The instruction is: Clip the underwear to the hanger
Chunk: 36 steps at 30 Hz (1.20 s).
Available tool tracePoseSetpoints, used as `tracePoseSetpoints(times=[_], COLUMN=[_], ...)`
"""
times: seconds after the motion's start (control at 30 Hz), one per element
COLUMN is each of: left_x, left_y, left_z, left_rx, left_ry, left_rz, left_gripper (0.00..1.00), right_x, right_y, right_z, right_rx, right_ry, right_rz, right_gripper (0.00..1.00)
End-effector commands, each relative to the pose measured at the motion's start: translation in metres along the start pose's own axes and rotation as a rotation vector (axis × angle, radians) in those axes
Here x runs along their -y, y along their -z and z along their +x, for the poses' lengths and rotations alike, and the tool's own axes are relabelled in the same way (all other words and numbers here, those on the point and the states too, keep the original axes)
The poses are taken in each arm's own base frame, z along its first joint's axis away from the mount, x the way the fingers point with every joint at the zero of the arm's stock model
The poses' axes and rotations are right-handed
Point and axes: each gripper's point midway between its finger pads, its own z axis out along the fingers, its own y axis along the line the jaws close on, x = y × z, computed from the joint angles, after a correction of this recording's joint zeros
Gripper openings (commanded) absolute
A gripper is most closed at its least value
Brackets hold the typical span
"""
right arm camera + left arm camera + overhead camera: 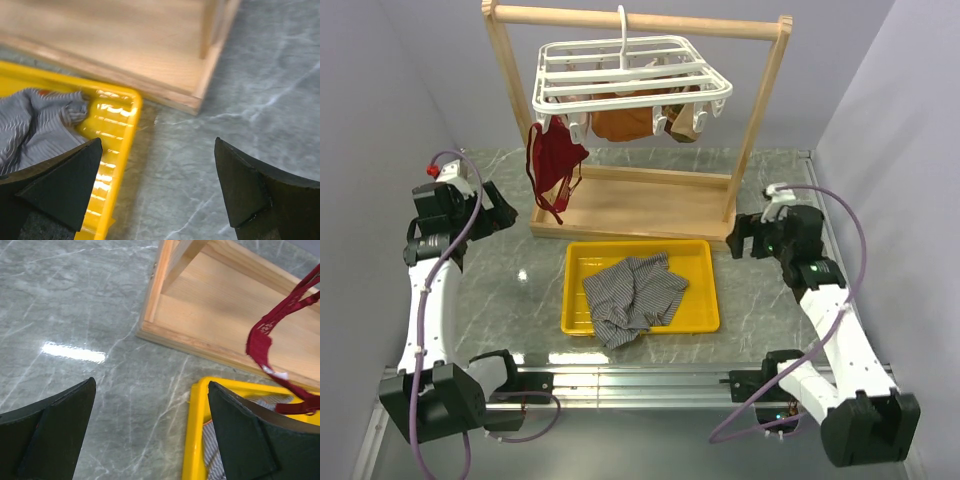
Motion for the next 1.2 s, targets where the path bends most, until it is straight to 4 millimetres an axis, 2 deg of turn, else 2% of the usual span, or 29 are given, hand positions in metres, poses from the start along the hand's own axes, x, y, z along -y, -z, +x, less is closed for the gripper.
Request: tracePoseSetpoints(times=[0.0, 0.17, 0.23, 0.27, 0.33, 0.37, 0.43, 0.47, 0.5, 0.57, 0.6, 0.67, 0.73, 0.77, 0.87, 0.97, 1.17], left_x=[0.019, 0.025, 0.022, 0.023, 0.018, 0.018, 0.008, 0.007, -0.001, -0.006, -0.011, -0.017, -0.023, -0.025, -0.029, -0.032, -0.039], left_y=[0.005, 0.008, 0.010, 0.011, 0.011, 0.011, 0.011, 0.011, 0.011, 0.012, 0.014, 0.014, 0.015, 0.014, 0.015, 0.014, 0.012], left_z=[-0.022, -0.034, -0.041, -0.042, -0.046, -0.046, -0.049, -0.050, -0.049, -0.049, -0.050, -0.047, -0.045, -0.044, -0.044, -0.041, -0.043], left_rx=[0.017, 0.002, 0.011, 0.008, 0.009, 0.001, -0.002, -0.004, -0.009, -0.015, -0.009, -0.011, -0.012, -0.014, -0.014, -0.023, -0.028], left_ry=[0.031, 0.091, 0.116, 0.126, 0.158, 0.171, 0.198, 0.202, 0.221, 0.232, 0.237, 0.246, 0.254, 0.258, 0.270, 0.284, 0.304], left_rz=[0.070, 0.107, 0.102, 0.110, 0.103, 0.107, 0.084, 0.083, 0.067, 0.070, 0.060, 0.051, 0.045, 0.041, 0.045, 0.049, 0.053], left_gripper=[0.99, 0.99, 0.99, 0.99, 0.99, 0.99, 0.99, 0.99, 0.99, 0.99, 0.99, 0.99, 0.99, 0.99, 0.99, 0.99, 0.99], right_x=[-0.015, -0.061, -0.078, -0.098, -0.122, -0.147, -0.168, -0.182, -0.204, -0.229, -0.247, -0.270, -0.295, -0.306, -0.338, -0.359, -0.373], right_y=[-0.012, -0.037, -0.044, -0.052, -0.060, -0.067, -0.075, -0.085, -0.085, -0.098, -0.098, -0.108, -0.108, -0.114, -0.114, -0.116, -0.120], right_z=[-0.021, -0.023, -0.033, -0.032, -0.029, -0.023, -0.020, -0.016, -0.010, -0.002, 0.006, 0.014, 0.026, 0.032, 0.054, 0.076, 0.122], right_rx=[0.008, -0.045, -0.034, -0.049, -0.070, -0.094, -0.101, -0.122, -0.132, -0.166, -0.179, -0.205, -0.232, -0.248, -0.302, -0.365, -0.478], right_ry=[0.055, 0.167, 0.196, 0.229, 0.264, 0.297, 0.328, 0.328, 0.345, 0.330, 0.342, 0.335, 0.339, 0.344, 0.348, 0.348, 0.368], right_rz=[-0.028, -0.086, -0.106, -0.128, -0.157, -0.198, -0.200, -0.211, -0.247, -0.268, -0.293, -0.308, -0.341, -0.352, -0.416, -0.456, -0.477], right_gripper=[1.00, 1.00, 1.00, 1.00, 1.00, 1.00, 0.99, 0.98, 0.96, 0.89, 0.85, 0.77, 0.73, 0.71, 0.68, 0.67, 0.66])
